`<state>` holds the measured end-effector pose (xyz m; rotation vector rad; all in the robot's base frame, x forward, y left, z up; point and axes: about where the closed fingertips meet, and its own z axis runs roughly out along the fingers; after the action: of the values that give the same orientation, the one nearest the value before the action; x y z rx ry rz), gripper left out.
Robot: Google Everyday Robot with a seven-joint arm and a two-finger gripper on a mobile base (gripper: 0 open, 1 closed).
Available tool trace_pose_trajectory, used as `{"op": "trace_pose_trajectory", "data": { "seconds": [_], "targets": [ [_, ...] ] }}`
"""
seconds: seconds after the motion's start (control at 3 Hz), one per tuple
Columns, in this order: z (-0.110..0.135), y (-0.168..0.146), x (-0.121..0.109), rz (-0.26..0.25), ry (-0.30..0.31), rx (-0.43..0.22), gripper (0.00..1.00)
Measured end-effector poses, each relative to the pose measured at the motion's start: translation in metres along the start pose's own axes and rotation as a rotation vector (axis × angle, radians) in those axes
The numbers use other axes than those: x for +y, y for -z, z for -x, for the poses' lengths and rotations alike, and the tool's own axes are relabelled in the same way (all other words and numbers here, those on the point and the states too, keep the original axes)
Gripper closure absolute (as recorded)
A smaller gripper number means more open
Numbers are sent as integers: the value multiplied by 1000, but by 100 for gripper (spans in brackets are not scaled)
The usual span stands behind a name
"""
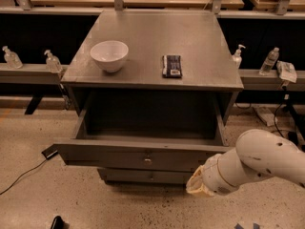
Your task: Close top drawer
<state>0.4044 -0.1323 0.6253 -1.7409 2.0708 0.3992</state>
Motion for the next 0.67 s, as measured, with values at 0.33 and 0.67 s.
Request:
{"op": "trace_pose_trajectory", "data": {
  "seconds": [0.33,0.67],
  "targets": [
    [-3,-6,-22,-78,-5,-27,100],
    [7,-17,-65,-179,67,-46,100]
  ]
}}
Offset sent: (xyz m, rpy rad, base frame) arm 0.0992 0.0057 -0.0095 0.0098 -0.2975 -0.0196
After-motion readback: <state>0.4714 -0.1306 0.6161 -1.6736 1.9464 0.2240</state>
